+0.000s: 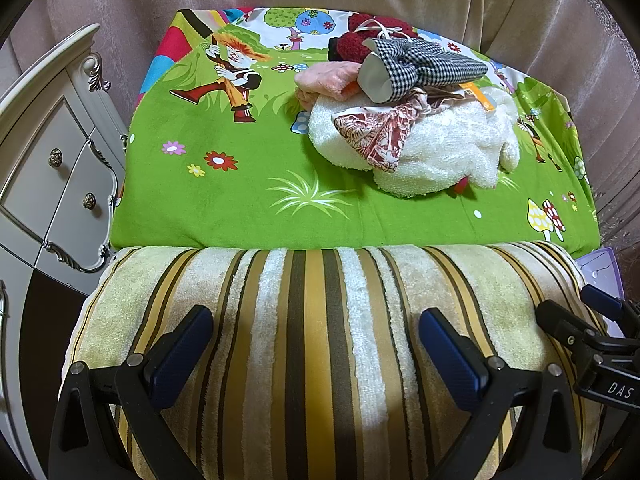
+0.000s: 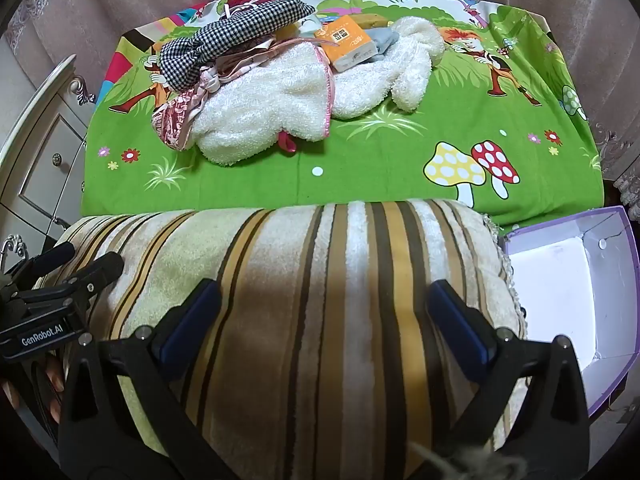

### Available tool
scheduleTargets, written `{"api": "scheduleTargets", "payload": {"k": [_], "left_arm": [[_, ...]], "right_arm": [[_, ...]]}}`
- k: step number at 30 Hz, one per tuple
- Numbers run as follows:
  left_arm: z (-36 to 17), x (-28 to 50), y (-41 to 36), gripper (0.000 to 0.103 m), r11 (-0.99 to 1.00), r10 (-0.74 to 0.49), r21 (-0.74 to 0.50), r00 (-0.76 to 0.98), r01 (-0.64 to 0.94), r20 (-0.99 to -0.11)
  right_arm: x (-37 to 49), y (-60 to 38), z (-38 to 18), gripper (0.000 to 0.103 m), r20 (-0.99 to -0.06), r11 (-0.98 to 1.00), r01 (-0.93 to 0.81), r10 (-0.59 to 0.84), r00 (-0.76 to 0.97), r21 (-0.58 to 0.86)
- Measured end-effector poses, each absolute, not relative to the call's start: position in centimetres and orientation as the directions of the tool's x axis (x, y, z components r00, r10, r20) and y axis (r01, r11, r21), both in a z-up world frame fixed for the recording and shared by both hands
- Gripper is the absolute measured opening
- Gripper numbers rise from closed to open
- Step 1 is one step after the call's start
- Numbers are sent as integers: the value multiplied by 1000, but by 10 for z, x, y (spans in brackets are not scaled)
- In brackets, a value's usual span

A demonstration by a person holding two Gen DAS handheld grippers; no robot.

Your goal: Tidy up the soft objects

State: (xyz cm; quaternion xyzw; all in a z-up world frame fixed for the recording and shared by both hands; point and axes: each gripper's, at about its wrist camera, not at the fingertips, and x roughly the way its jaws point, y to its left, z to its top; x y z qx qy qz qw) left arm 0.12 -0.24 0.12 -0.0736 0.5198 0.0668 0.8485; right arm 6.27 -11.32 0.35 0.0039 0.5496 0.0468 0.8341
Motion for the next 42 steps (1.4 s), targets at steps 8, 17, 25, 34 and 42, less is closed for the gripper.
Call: {"api": "scheduleTargets", "payload": {"k": [8,17,25,34,42], "left_arm": [[1,1,-2,103,980,37,-55,450,-190,-892],[1,1,-2,103,980,37,-55,450,-190,-892],[1,1,-2,103,980,37,-55,450,-190,-892],[2,1,-3,103,981,44,-48,452,-190,-891],[51,20,7,103,985,25,-79,582,-154,-813]], "right_arm": [[63,-113,4,103,-913,995,-74,85,399,60],[63,-113,4,103,-913,995,-75,85,400,60],[63,-113,4,103,-913,995,-75,86,400,61],[62,-113,4,103,-912,995,-75,86,400,61],[76,-126,19,103,-904,986,-93,162,396,136]]}}
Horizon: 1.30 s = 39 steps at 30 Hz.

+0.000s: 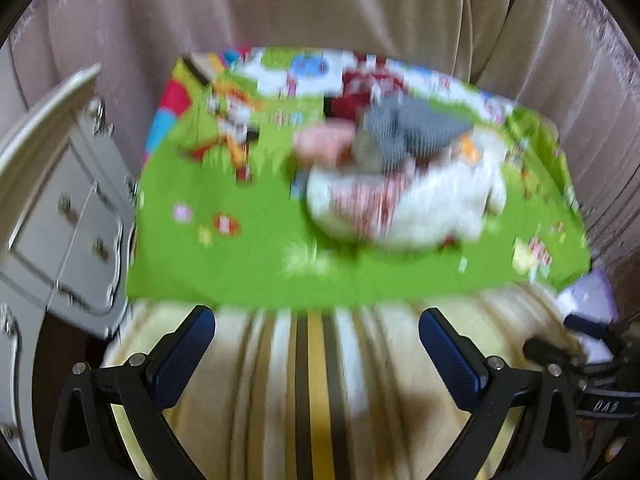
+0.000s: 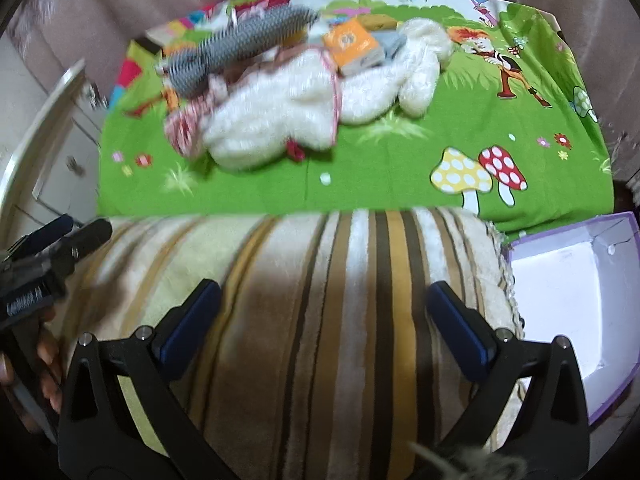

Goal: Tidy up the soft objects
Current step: 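Grasp the black-and-white houndstooth cloth with the left tool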

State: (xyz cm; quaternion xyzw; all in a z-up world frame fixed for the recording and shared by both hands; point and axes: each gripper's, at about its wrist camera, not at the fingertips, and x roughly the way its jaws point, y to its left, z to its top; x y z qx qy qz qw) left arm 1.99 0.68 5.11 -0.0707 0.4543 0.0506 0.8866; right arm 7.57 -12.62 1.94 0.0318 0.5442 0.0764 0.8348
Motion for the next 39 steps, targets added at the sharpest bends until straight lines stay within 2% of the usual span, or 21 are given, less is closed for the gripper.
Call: {"api": "scheduleTargets", "payload": {"k": [3,5,9,15,17,18,21,25,28,36,39], "left_arm": [[71,52,12,103,982,-110,-182,614,-56,-782],[77,77,7,103,990,-103,-140,628,-10,-771],[76,129,-11,90,993,-112,-68,617,94,-779],[50,185,-60,83,967,-78,77,568,243,-819],[37,200,-65,65,963,-31,123,550,241,-835],[35,204,-61,51,969,-43,95,539,226,-841],[39,211,-43,40,978,-143,-43,511,203,-847],[57,197,-25,36,961,-261,-167,528,220,-809],[63,189,-15,29,959,-281,-205,545,197,-790],[75,174,17,24,933,-340,-342,600,115,-724],[83,169,28,23,919,-353,-382,629,96,-692]], "right_arm": [[86,-132,38,103,-871,987,-89,159,465,133],[95,-136,55,103,-838,987,-86,163,520,139],[112,-145,80,103,-776,993,-77,115,620,85],[123,-161,93,103,-704,999,-39,22,710,-9],[123,-167,97,103,-677,999,-35,22,736,-6],[123,-169,98,103,-671,999,-40,27,741,-3],[127,-172,98,103,-658,999,-47,33,753,-4],[134,-176,94,103,-663,998,-56,58,747,25],[141,-174,92,103,-661,993,-98,119,741,70],[168,-165,85,103,-682,993,-113,108,723,38],[184,-162,81,103,-660,992,-117,111,743,35]]}}
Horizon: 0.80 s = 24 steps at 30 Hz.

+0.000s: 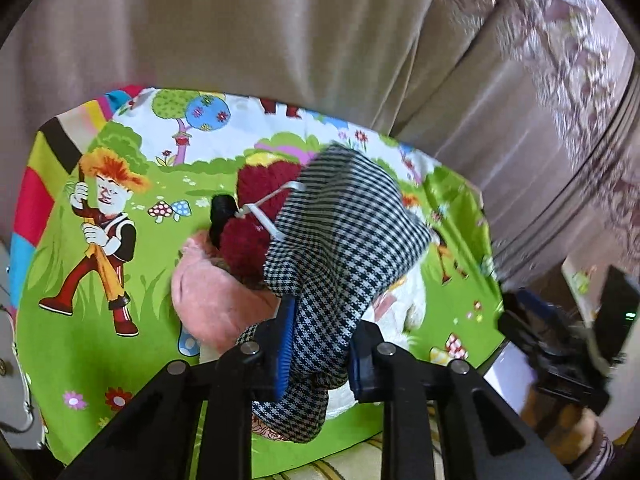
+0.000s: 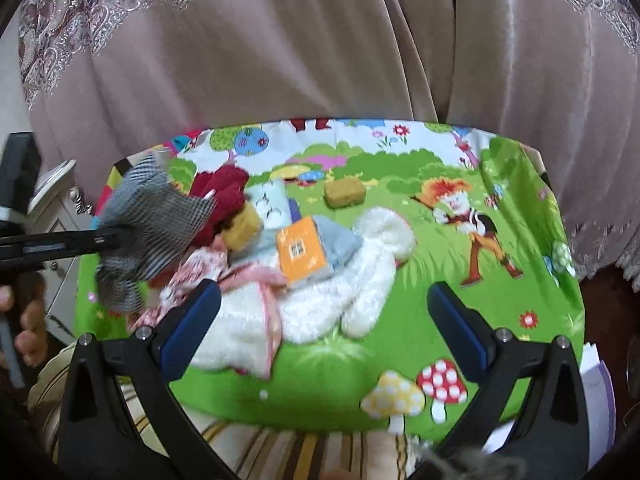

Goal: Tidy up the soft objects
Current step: 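Grasp the black-and-white houndstooth cloth with the left tool, then grasp the orange tissue packet with the right tool while the left tool holds the houndstooth cloth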

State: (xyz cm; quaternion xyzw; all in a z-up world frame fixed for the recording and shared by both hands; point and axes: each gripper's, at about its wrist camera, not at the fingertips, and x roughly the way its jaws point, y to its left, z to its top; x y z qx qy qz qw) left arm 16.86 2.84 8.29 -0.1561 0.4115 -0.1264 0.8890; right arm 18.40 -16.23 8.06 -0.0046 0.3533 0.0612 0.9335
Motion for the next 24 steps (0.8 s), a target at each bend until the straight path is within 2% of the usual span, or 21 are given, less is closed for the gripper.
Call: {"api": "scheduleTargets", "payload": {"k": [3,7,15,17,19,20,24], "left_arm": [[88,165,37,23,897,-383,-431,653,96,-653],[91,161,48,23,863,-417,-497,681,90,-602],[80,161,53,23,846,-437,-528,673,80,-598],[79,162,53,23,844,-440,-531,671,82,-596],[78,162,54,23,841,-445,-535,669,84,-595],[78,162,54,23,839,-448,-537,664,83,-598],[76,163,55,23,835,-455,-544,664,85,-594]], "right_arm": [[208,-153,70,103,-691,991,-130,68,720,-38],[239,-146,54,103,-736,985,-167,79,672,-46],[293,-117,28,102,-778,965,-200,-6,629,-169],[302,-104,21,99,-782,950,-214,-46,621,-227],[312,-95,12,87,-788,934,-217,-98,608,-284],[317,-93,7,85,-801,930,-227,-105,589,-288],[331,-84,-15,83,-839,915,-269,-119,531,-300]]}}
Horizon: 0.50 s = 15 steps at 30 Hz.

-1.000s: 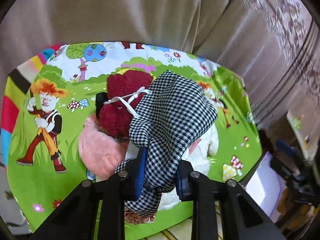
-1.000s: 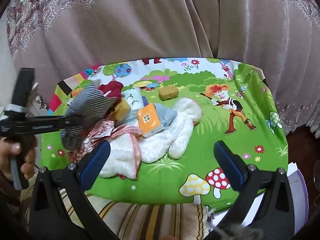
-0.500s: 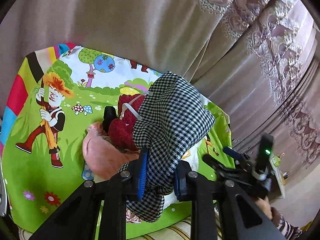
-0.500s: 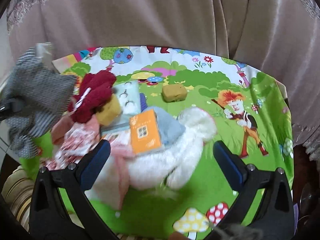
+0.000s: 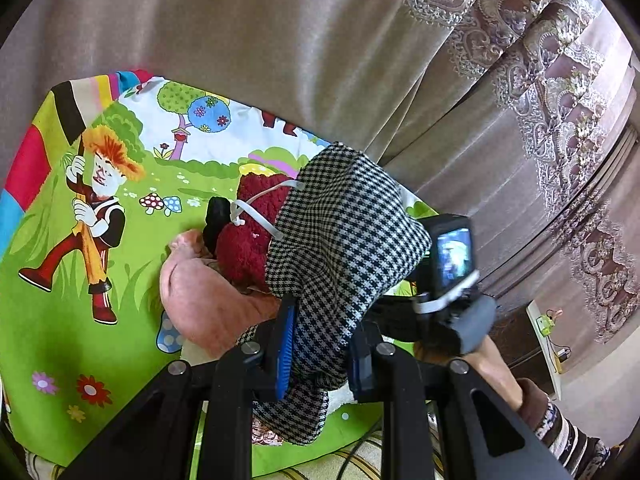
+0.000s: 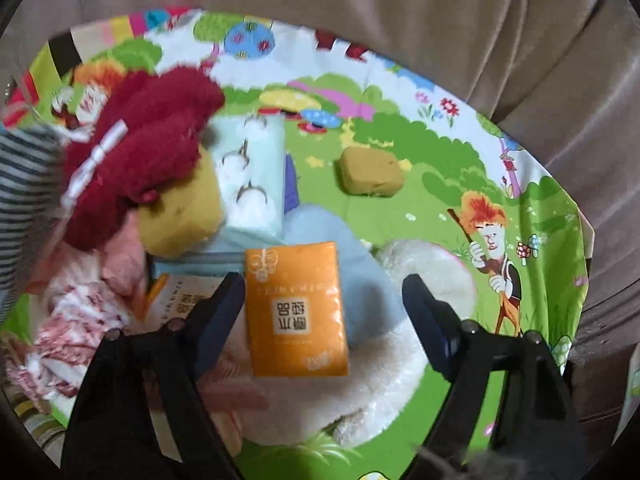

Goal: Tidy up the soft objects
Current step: 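Grasp the orange tissue packet with the right tool while the left tool holds the houndstooth cloth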

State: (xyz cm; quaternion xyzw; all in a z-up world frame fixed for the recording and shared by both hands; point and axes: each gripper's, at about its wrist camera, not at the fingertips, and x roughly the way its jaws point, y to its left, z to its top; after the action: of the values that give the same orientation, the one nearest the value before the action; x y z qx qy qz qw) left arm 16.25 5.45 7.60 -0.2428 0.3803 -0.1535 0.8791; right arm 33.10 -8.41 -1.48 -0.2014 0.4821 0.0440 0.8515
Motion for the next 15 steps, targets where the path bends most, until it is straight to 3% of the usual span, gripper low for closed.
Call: {"api": "scheduleTargets", "payload": {"k": [4,5,6,15], "left_arm": [[73,163,55,23,832,-458,-549,661,83,-594],[74,163,55,23,832,-458,-548,661,84,-595],[74,162,54,23,834,-455,-545,661,83,-596],[89,156,44,23,841,-457,-528,673,116,-581]], "right_arm": [[338,-85,-30,82,-856,916,-267,-135,500,-300],[340,-88,-32,77,-860,922,-259,-130,493,-288],[341,-93,-32,58,-864,931,-251,-116,490,-267],[311,-122,5,57,-825,970,-185,-24,565,-155]]}}
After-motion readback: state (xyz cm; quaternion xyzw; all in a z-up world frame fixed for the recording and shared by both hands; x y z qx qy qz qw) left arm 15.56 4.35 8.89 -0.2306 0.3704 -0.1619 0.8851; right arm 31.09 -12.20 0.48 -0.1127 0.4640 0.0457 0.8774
